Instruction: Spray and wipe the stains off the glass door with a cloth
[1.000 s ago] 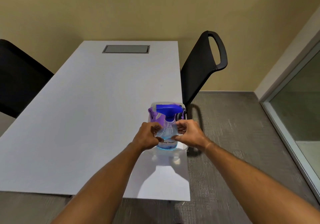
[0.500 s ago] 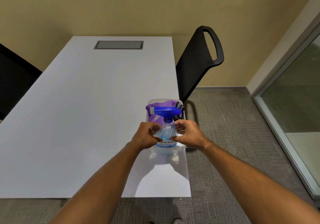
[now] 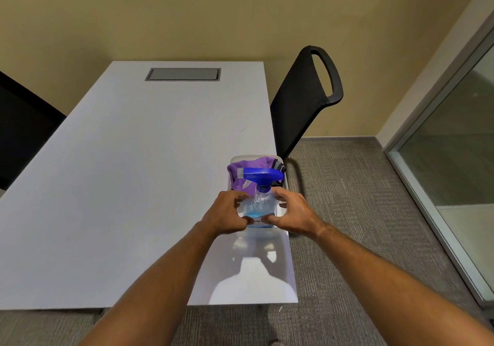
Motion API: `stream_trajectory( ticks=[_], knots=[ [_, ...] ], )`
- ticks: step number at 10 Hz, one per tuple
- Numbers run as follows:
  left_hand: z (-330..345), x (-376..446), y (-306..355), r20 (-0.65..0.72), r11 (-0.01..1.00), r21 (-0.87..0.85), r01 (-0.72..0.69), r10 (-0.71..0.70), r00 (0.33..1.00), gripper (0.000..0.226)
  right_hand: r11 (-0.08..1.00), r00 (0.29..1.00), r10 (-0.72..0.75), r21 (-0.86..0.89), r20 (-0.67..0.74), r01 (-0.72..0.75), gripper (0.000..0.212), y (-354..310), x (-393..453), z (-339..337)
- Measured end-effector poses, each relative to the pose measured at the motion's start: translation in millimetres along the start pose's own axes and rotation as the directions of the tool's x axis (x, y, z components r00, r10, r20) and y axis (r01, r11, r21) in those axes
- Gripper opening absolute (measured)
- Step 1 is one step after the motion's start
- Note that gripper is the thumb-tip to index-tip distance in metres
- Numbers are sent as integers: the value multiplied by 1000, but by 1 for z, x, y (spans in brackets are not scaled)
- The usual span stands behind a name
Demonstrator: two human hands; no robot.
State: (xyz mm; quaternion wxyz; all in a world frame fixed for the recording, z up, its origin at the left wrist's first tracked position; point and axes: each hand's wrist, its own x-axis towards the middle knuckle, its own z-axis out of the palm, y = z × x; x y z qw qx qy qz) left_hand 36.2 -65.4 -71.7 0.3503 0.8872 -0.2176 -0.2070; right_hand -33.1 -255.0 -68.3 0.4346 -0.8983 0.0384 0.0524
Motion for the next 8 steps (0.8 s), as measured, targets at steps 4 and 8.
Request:
stream_trajectory(
  ticks=[4,8],
  knots=[
    [-68,-28,29,-141,956,254,-146,186,972,117,955,990,-96,-291,-104,62,130,-50,-2,-49],
    [-161,-22,112,-319,774,599,-207,467,825,120,794,873,-354,-601,-337,90,119,-132,10,-117]
  ],
)
